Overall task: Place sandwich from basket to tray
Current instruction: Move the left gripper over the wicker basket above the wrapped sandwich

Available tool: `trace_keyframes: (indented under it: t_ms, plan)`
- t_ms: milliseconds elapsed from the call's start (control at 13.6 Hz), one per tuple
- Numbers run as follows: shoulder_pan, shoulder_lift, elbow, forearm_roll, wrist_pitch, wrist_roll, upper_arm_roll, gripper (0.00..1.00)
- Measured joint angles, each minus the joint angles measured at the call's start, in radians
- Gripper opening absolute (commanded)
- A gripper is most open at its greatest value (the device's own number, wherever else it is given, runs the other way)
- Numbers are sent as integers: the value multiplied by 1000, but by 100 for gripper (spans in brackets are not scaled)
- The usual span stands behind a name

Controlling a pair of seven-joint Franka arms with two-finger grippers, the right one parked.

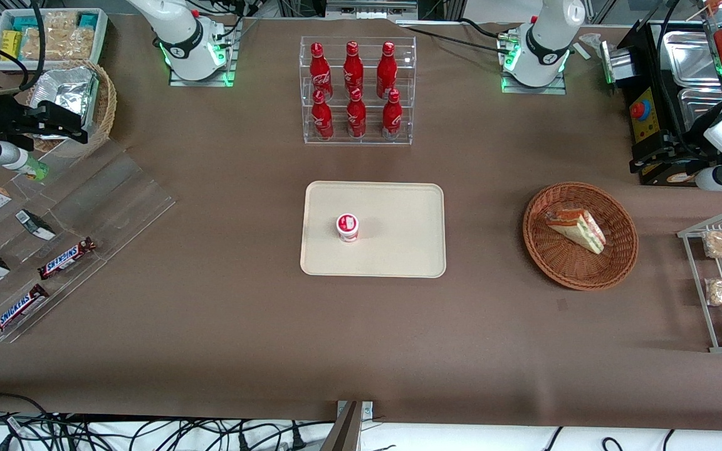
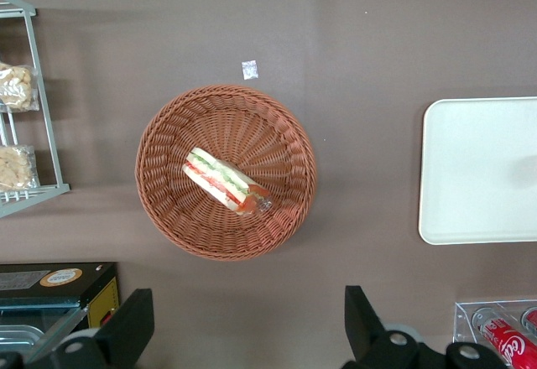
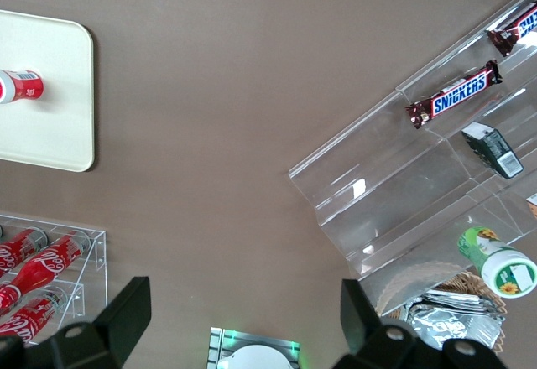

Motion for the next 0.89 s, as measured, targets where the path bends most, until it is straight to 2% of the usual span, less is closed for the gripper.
trace_keyframes:
  t_ms: [221, 516, 885]
  plan:
    - [0, 2, -1, 0, 0, -6, 0, 100]
    - [0, 49, -22, 15, 17, -118, 1, 100]
    - [1, 78, -187, 41, 190, -258, 1, 100]
